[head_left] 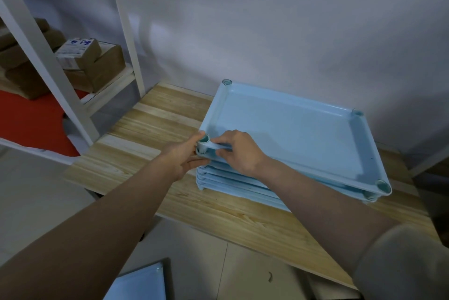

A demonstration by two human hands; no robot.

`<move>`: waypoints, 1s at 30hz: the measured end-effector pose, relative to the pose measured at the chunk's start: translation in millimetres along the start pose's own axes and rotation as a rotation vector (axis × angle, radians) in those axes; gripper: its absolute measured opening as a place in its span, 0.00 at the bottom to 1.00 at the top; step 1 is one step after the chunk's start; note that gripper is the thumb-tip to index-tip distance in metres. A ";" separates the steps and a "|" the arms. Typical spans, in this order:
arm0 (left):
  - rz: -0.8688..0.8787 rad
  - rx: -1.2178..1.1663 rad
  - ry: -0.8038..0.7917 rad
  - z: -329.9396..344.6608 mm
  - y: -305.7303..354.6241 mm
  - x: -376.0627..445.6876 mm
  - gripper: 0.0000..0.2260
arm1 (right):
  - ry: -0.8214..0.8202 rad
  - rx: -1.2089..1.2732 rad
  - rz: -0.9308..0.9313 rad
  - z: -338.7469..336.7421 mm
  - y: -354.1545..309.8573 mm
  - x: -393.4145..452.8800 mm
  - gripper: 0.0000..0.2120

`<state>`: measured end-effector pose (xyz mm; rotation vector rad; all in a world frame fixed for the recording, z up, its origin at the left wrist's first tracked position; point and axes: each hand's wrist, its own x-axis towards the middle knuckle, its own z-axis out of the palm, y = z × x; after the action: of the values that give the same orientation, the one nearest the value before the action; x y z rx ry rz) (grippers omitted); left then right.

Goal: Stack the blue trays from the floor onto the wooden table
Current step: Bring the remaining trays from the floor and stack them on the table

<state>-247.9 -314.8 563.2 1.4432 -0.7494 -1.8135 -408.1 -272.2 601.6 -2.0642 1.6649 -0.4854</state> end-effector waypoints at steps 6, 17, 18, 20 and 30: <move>0.009 0.088 0.025 -2.7 3.3 -8.4 0.23 | -0.033 -0.032 -0.035 4.1 3.5 2.0 0.13; 0.097 0.478 0.109 6.8 38.0 20.9 0.33 | 0.176 -0.135 0.177 -26.7 29.9 36.6 0.20; 0.102 0.473 0.095 10.9 41.6 26.1 0.33 | 0.184 -0.155 0.197 -29.2 33.2 40.0 0.21; 0.123 0.500 0.084 20.6 47.6 35.3 0.33 | 0.190 -0.196 0.225 -33.4 38.1 46.9 0.23; 0.289 0.712 0.052 47.8 58.0 66.0 0.28 | 0.078 -0.386 0.245 -38.5 58.0 115.8 0.31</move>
<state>-294.6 -401.4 581.1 1.6821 -1.5925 -1.3308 -451.5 -400.1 602.1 -2.0738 2.1630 -0.1742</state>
